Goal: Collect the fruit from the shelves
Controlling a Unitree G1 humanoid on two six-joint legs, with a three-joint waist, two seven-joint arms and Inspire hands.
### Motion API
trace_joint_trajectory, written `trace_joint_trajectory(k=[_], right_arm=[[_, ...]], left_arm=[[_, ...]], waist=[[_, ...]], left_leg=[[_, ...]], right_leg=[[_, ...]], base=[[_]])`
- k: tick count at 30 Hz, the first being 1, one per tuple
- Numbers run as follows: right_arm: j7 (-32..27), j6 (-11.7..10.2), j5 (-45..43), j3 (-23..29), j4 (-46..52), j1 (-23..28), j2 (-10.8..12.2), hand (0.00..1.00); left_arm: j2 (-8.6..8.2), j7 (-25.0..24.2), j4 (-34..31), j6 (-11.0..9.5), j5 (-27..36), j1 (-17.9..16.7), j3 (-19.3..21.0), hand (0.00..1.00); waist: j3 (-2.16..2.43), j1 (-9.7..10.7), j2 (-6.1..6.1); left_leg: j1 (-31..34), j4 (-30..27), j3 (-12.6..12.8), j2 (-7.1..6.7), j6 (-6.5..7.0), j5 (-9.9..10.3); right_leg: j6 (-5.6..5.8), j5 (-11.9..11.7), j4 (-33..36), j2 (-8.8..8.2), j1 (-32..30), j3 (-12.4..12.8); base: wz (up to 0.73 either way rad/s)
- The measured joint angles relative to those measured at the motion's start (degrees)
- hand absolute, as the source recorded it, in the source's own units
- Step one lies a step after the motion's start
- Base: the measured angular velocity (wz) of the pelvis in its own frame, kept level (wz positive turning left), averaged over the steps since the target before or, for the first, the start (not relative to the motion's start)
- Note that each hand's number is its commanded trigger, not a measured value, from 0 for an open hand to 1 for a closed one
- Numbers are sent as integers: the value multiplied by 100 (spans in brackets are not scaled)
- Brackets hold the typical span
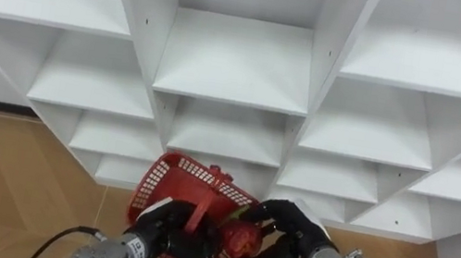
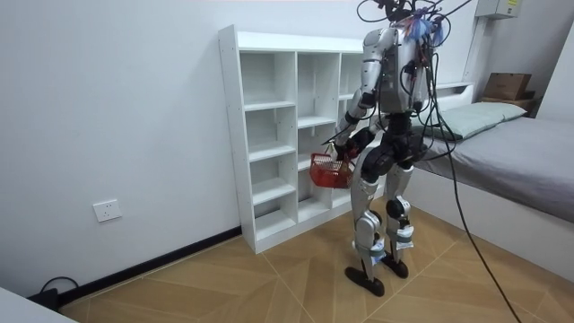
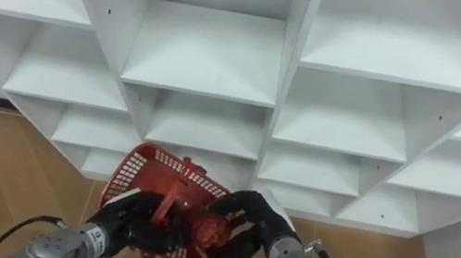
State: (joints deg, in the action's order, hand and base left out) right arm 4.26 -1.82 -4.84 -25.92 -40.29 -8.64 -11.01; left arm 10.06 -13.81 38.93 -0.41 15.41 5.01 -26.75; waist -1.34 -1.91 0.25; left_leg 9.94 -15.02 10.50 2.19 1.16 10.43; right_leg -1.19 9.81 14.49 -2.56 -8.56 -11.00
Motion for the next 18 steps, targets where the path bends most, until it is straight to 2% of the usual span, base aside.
trace_joint_trajectory(k=[6, 9, 13, 14, 15, 16, 17, 18], right_arm=[[-161, 0, -1, -32, -204, -191, 54, 100], [-258, 0, -1, -37, -215, -275, 156, 100], [-344, 0, -18, -91, -216, -286, 183, 100], [-350, 0, -23, -97, -216, -294, 188, 83], [-354, 0, -33, -98, -216, -310, 197, 53], [-363, 0, -34, -98, -234, -329, 209, 17], [-370, 0, -34, -98, -255, -343, 217, 0], [-376, 0, -35, -98, -302, -377, 229, 0]], left_arm=[[-50, -197, 5, -4, -4, 25, -323, 100], [-76, -307, 11, -3, -32, 27, -484, 100], [-99, -341, 11, -3, -29, 28, -508, 100], [-99, -344, 11, -3, -29, 28, -506, 100], [-102, -376, 10, -3, -29, 31, -505, 100], [-108, -399, 10, -3, -26, 35, -501, 100], [-112, -404, 10, -3, -26, 36, -501, 100], [-112, -413, 10, -3, -26, 45, -499, 100]], waist=[[-6, -1, 26], [-6, 8, 28], [-6, 6, 29], [-7, 7, 29], [-7, 8, 30], [-8, 7, 29], [-8, 8, 28], [-8, 8, 28]], left_leg=[[46, -27, -33, -1, 0, 0], [46, -38, -42, 1, -1, -1], [47, -51, -53, -4, -1, -1], [49, -51, -53, -4, -1, -1], [49, -51, -52, -6, 0, -2], [49, -51, -52, -6, 0, -2], [49, -51, -52, -6, 0, -2], [50, -52, -52, -7, 0, -2]], right_leg=[[0, 0, 1, 6, -29, -8], [0, 0, 2, 8, -21, -14], [0, 0, 9, 1, -9, -27], [0, 0, 8, 1, -10, -26], [0, 0, 9, 0, -10, -25], [0, 1, 8, 1, -10, -25], [0, 1, 7, 1, -10, -24], [1, 2, 4, 1, -11, -24]], base=[[1], [0], [0], [0], [0], [0], [0], [0]])
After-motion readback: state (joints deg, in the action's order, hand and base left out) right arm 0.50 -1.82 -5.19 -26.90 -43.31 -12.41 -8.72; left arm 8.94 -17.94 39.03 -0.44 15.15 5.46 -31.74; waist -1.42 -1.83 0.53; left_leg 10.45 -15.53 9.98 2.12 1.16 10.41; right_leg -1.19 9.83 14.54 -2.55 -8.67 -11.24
